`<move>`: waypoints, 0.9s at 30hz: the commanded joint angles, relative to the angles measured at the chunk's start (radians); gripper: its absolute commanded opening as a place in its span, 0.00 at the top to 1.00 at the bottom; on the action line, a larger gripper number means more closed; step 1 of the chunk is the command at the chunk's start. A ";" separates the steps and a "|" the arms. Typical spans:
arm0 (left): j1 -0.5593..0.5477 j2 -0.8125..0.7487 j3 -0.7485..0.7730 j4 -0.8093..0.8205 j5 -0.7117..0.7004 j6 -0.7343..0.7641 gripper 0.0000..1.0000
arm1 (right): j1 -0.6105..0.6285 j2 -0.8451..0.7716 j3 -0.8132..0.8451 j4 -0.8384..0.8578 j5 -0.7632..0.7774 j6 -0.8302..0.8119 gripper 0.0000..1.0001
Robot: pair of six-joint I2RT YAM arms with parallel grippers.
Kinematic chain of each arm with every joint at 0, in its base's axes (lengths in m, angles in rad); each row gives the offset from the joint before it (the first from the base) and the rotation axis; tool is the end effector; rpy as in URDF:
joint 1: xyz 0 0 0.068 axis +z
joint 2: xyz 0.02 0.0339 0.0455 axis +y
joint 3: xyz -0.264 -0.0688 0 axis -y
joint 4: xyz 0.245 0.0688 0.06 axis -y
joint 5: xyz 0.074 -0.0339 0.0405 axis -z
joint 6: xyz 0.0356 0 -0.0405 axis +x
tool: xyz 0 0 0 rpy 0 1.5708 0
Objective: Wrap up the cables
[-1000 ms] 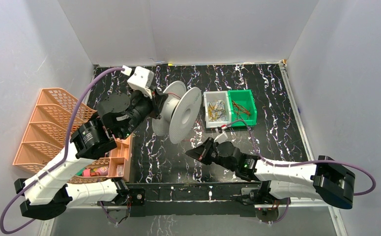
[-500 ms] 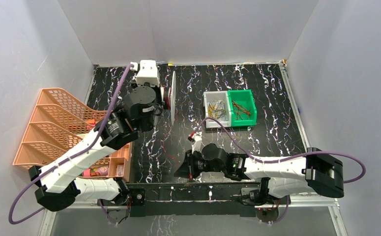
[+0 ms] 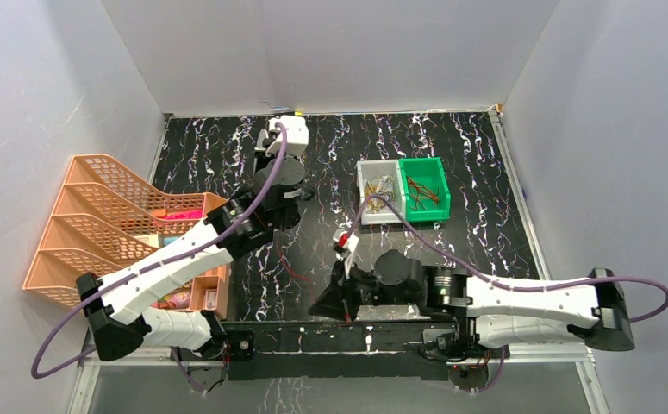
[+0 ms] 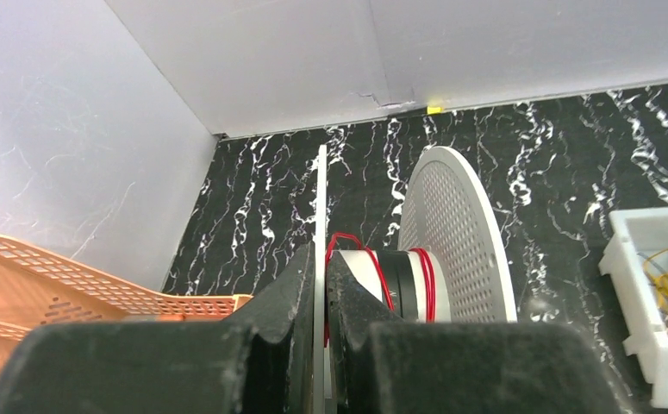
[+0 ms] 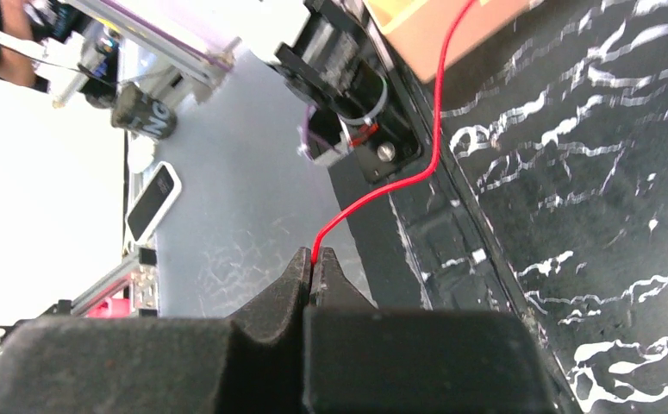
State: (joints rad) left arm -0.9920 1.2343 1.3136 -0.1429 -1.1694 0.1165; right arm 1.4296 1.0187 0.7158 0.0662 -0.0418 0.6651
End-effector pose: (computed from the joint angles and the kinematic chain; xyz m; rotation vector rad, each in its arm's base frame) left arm 0.1697 -0.1998 0.4363 -0.0025 1.6024 0.2746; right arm 0.0323 0.2376 0.2968 -0.8116 1.9266 1.4475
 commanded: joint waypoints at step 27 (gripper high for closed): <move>0.054 -0.045 -0.208 -0.255 0.376 -0.139 1.00 | 0.008 -0.079 0.585 -0.524 0.810 -0.311 1.00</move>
State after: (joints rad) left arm -0.9421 1.2663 1.1259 -0.3729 -0.8841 -0.0231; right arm 1.4338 0.9024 1.2167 -0.4435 0.6399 0.4355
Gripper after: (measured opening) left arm 0.037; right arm 0.019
